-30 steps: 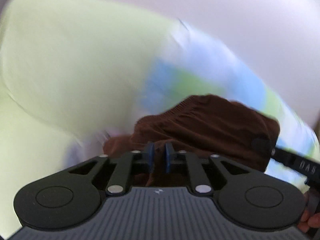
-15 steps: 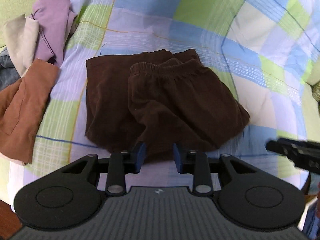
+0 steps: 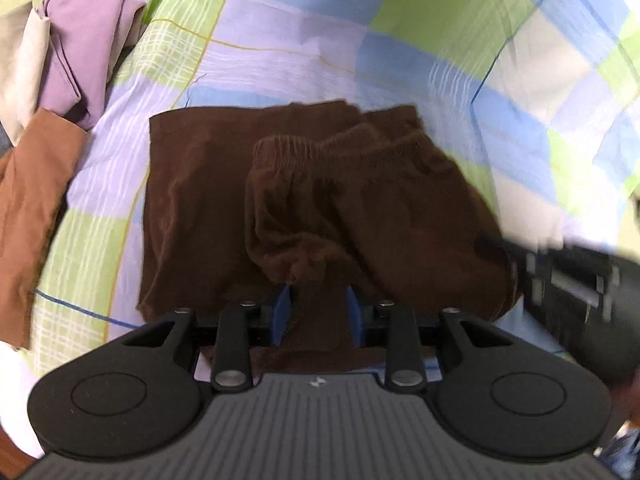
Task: Fold clothes
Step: 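Grasp the shorts waistband with the left gripper while the right gripper grasps beside it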
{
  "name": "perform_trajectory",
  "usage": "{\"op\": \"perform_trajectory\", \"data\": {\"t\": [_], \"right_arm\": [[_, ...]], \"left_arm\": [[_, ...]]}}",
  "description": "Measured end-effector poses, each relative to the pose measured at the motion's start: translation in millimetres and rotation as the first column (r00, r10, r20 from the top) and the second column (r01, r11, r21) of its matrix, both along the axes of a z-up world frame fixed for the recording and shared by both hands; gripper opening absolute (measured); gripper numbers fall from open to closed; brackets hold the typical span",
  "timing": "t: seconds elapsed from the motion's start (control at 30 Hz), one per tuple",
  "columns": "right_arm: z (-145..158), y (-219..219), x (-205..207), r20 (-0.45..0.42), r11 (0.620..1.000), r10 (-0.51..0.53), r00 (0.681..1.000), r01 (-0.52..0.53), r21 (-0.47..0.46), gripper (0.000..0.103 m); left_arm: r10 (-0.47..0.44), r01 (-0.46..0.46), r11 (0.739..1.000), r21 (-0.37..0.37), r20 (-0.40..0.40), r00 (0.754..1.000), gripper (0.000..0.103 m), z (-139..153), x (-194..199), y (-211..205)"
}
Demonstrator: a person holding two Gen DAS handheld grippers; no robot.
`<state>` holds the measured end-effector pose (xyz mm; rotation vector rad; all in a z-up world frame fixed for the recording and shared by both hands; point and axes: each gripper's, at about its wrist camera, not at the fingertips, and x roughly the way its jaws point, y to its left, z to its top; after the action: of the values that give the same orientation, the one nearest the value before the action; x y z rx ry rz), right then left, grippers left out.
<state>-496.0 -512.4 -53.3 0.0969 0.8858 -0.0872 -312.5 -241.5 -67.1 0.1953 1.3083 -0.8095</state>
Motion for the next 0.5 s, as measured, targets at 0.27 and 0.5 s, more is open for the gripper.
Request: {"op": "perform_trajectory", "data": {"t": [0.27, 0.5], "right_arm": [[2, 56, -25, -0.025, 0.971, 0.221, 0.975, -0.222, -0.085, 0.002], [-13, 52, -29, 0.004, 0.957, 0.279, 0.96, -0.278, -0.087, 0.002]], "left_arm": [[-0.034, 0.019, 0.995, -0.102, -0.15, 0.988, 0.048, 18, -4, -21], [0.122, -0.135, 0.988, -0.072, -0.154, 0.98, 0.053, 12, -24, -40]]}}
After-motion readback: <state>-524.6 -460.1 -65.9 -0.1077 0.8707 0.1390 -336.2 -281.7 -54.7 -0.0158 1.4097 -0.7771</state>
